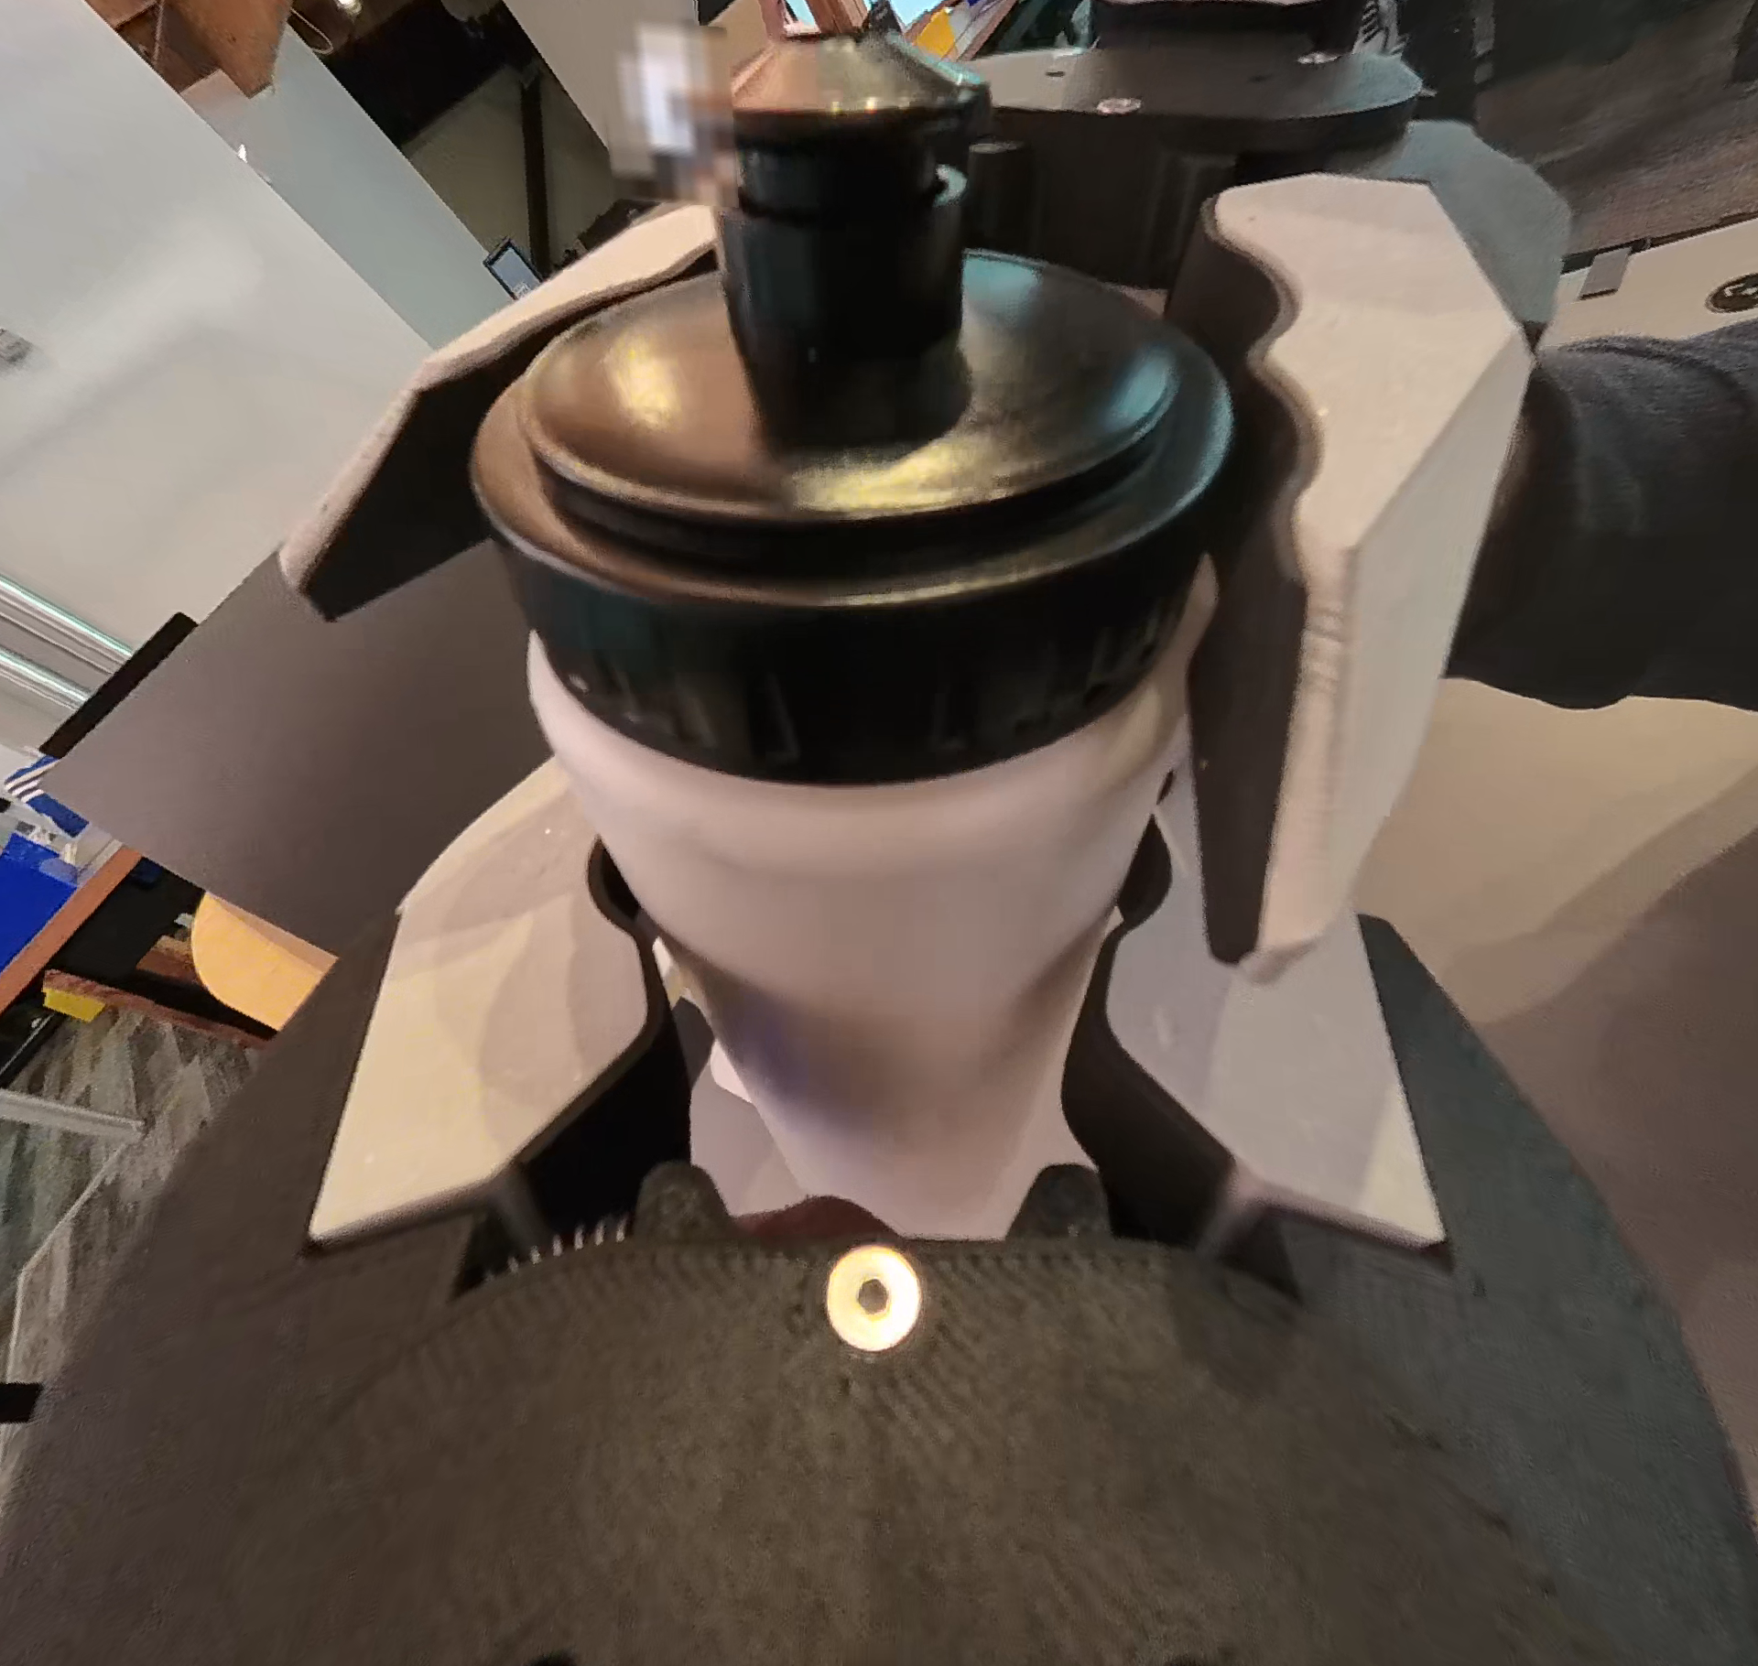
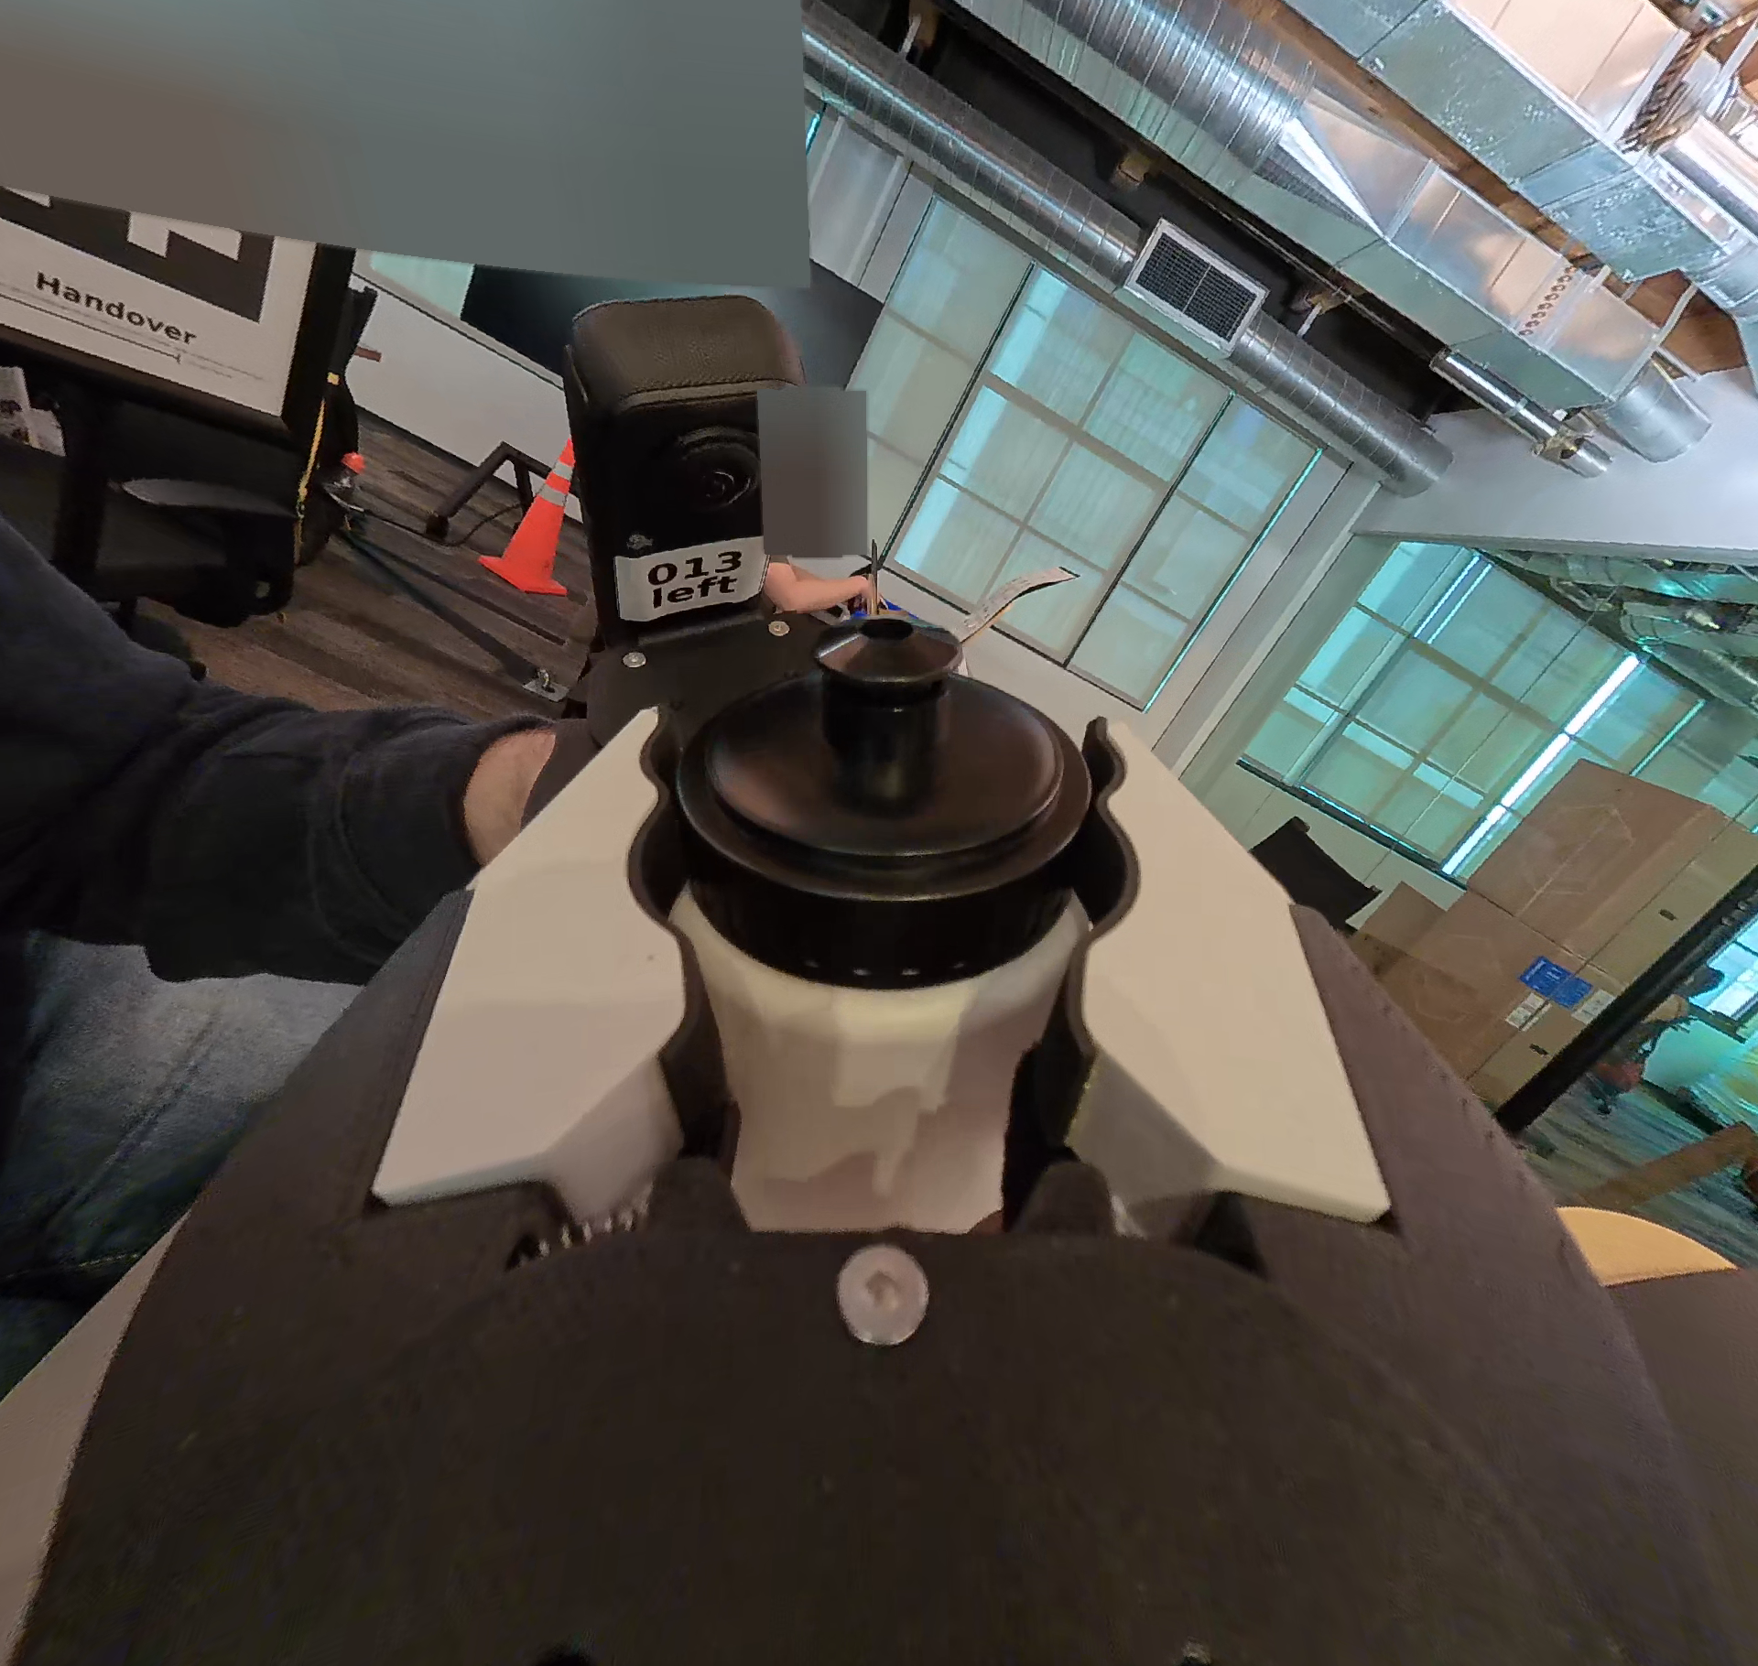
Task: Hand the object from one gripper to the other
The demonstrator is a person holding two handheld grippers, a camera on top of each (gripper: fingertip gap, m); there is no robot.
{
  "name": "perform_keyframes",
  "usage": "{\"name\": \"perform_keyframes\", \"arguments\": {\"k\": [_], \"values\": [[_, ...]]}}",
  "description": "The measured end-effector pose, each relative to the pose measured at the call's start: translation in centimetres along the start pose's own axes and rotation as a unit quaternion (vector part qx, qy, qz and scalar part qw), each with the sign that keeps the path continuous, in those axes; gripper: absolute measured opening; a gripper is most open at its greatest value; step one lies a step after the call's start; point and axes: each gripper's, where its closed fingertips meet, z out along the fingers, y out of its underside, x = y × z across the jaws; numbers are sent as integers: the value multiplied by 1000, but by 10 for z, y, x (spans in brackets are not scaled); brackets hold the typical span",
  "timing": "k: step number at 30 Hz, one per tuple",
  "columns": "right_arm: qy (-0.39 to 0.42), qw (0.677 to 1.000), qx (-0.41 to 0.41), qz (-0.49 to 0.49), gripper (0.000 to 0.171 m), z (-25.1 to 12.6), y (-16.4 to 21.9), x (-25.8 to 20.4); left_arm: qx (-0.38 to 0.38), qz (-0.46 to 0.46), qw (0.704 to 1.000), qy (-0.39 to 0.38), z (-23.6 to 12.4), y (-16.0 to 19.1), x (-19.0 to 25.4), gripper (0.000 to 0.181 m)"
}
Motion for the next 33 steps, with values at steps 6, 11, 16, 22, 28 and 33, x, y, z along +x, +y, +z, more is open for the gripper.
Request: {"name": "perform_keyframes", "arguments": {"k": [6,11,16,22,28,33], "values": [[15,1000,14,7,81,-4,-5,8,9,0,1000,-11,-1,-2,-3,96],[35,998,51,30,80,-17,-17,27,29,-25,999,-36,-10,0,-7,101],[37,996,60,46,80,-18,-16,33,32,-60,997,-47,-12,16,-1,100],[48,992,100,59,81,-26,-31,43,40,-115,991,-51,-21,33,9,94],[24,969,217,117,81,-43,-71,48,133,-302,943,-41,-27,75,17,118],[11,947,283,153,81,-54,-91,49,336,-429,838,34,-39,72,0,133]]}}
